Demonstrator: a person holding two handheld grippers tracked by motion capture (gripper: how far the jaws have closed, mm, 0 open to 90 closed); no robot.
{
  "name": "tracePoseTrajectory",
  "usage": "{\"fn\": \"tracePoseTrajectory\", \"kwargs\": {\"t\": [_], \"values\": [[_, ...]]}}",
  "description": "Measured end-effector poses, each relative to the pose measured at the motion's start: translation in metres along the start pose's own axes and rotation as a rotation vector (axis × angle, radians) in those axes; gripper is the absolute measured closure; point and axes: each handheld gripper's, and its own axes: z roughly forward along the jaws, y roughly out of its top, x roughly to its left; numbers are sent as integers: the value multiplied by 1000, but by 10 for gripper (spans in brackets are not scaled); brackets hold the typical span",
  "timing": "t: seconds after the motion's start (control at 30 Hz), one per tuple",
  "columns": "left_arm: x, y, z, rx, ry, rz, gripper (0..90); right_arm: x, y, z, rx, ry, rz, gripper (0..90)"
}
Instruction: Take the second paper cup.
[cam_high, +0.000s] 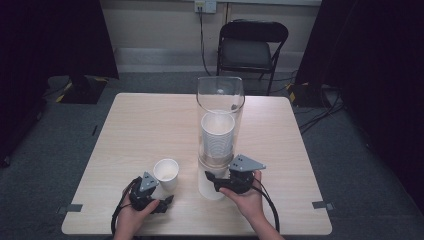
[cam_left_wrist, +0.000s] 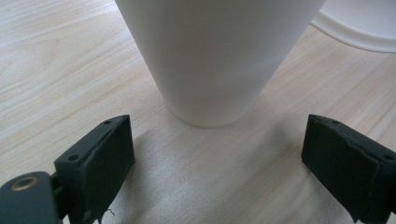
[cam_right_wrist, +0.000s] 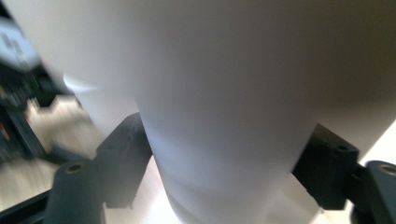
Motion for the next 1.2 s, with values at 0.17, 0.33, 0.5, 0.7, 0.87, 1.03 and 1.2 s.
{"fn": "tracePoseTrajectory", "kwargs": {"t": [0.17, 0.33, 0.5, 0.7, 0.87, 1.03, 1.2], "values": [[0, 0, 0, 0, 0, 0, 87, -1, 16, 0, -12, -2, 25, 280], [0, 0, 0, 4, 1, 6, 86, -3, 1, 5, -15, -8, -10, 322], [0, 0, 0, 1, 0, 0, 85, -4, 1, 5, -14, -3, -32, 324], [0, 0, 0, 5, 2, 5, 85, -2, -3, 4, -24, -10, -48, 326], [0, 0, -1, 4, 4, -1, 85, -2, -5, 5, -35, -13, -38, 328], [0, 0, 0, 1, 3, 0, 85, -2, -5, 5, -29, -4, -43, 330], [0, 0, 0, 2, 3, -1, 83, -3, -15, 11, 23, -16, -41, 373]]}}
